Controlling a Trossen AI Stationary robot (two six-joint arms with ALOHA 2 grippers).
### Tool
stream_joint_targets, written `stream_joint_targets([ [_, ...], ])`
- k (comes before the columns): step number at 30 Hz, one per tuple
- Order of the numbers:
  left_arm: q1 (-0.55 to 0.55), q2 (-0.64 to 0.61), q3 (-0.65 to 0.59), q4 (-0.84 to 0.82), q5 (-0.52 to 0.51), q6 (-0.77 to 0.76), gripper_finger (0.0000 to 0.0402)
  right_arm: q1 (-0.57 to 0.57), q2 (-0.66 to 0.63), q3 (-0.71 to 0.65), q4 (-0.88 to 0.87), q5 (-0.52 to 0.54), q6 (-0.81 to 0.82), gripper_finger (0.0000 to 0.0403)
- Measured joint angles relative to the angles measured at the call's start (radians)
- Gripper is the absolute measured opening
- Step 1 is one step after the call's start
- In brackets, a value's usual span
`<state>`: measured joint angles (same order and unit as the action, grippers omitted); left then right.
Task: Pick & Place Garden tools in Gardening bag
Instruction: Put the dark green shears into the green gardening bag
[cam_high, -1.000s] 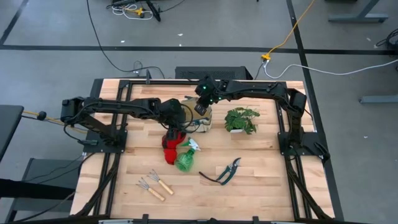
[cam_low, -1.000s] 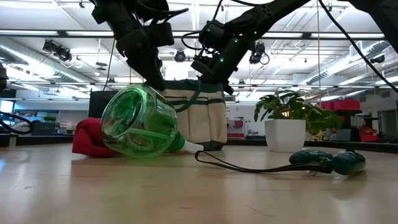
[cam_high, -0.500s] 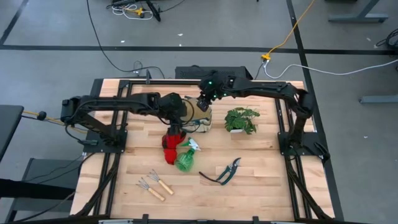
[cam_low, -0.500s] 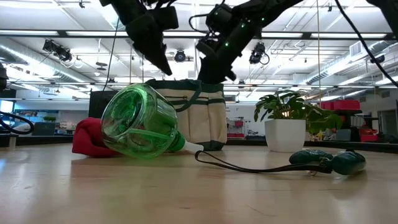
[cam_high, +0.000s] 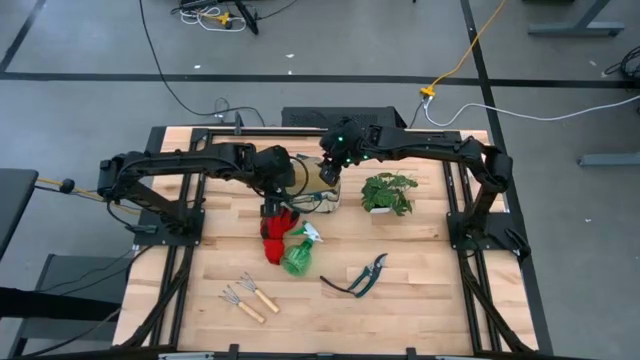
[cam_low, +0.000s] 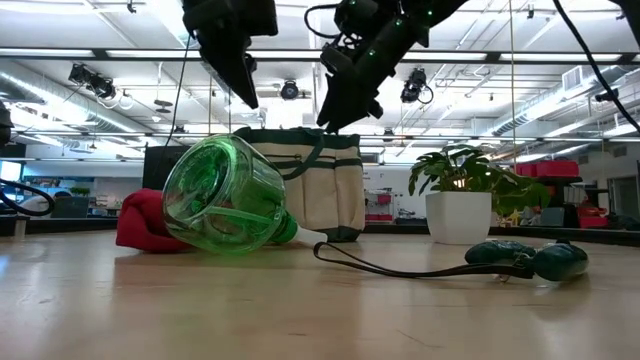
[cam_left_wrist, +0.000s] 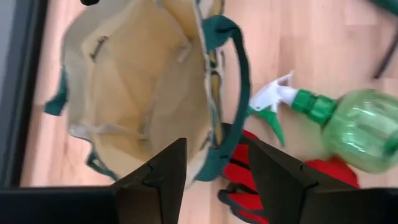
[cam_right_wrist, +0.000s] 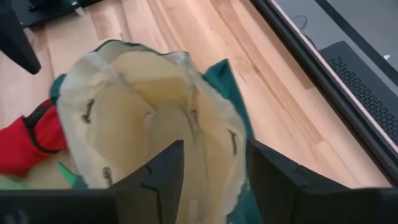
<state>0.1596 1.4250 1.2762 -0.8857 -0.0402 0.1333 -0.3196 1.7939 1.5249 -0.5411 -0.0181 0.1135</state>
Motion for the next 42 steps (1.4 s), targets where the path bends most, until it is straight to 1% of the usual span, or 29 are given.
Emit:
stream_joint_targets([
  [6,0.0,0.0,0.0,-0.033,0.074,-0.044,0.0177,0.015,0.0,0.0,-0.018,-0.002,0.0,0.0174],
  [12,0.0,0.0,0.0,-0.062,0.089,-0.051,0.0177,0.034,-0.016,0.001,-0.087,-0.005,0.01,0.0174],
  [19,-0.008,0.0,0.0,-0.074,0.09,-0.063,0.0177,0.083,-0.069,0.002,-0.218,-0.127,0.09,0.0174],
  [21,-0.016,-0.003,0.0,-0.09,0.097,-0.066,0.0177,0.109,-0.074,0.002,-0.251,-0.141,0.111,0.0174],
  [32,-0.053,-0.02,0.001,-0.101,0.099,-0.07,0.0177,0.271,-0.08,0.002,-0.434,-0.14,0.218,0.0174],
  [42,-0.053,-0.021,0.001,-0.1,0.098,-0.07,0.0177,0.418,-0.08,0.002,-0.527,-0.132,0.347,0.0174],
])
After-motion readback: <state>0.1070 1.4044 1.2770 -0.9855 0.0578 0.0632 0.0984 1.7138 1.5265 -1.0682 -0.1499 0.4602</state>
